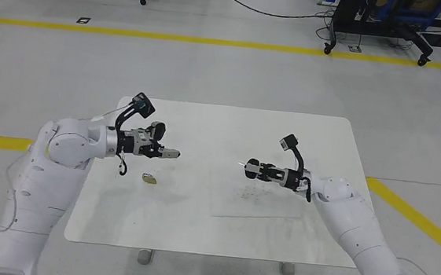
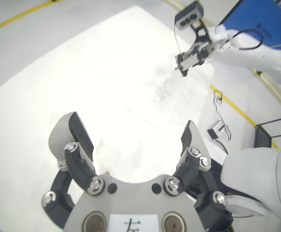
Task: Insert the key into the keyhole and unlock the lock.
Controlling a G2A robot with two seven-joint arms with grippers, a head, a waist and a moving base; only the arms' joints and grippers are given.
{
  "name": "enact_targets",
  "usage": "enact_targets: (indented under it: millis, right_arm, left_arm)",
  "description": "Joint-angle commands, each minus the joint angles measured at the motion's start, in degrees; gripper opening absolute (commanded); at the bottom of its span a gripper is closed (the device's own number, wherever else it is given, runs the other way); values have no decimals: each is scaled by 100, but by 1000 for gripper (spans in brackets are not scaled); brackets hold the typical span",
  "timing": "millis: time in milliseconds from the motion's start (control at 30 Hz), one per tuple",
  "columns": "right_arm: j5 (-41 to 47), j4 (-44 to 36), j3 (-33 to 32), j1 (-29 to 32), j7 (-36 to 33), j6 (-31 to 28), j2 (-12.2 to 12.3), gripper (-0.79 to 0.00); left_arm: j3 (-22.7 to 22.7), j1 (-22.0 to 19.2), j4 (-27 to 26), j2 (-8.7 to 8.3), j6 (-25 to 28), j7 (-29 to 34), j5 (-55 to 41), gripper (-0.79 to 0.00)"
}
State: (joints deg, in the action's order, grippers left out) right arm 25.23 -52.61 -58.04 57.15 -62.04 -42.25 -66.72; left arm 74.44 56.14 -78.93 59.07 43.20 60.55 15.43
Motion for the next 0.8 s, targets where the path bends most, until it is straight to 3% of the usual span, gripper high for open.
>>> enact_targets:
  millis: [0,233,367,433,567,633,767]
  right_arm:
    - [0,0,0,0,0,0,0,-785]
    - [0,0,0,0,0,0,0,-785]
    - [0,0,0,0,0,0,0,-785]
    - [0,0,0,0,0,0,0,-785]
    - [0,0,0,0,0,0,0,-785]
    - [0,0,0,0,0,0,0,-785]
    - [0,0,0,0,0,0,0,-785]
  left_arm:
    - [-111,-24,8,8,-7,17,121,0]
    - [-111,-24,8,8,-7,17,121,0]
    - [124,169,-593,-144,341,-286,1640,0]
    - [139,352,-936,-309,515,-459,2430,0]
    - [-295,635,-1417,-787,1006,-950,4508,0]
    - [-449,681,-1429,-996,1438,-1382,4860,0]
    - [-1106,619,-1585,-1320,1480,-1425,5559,0]
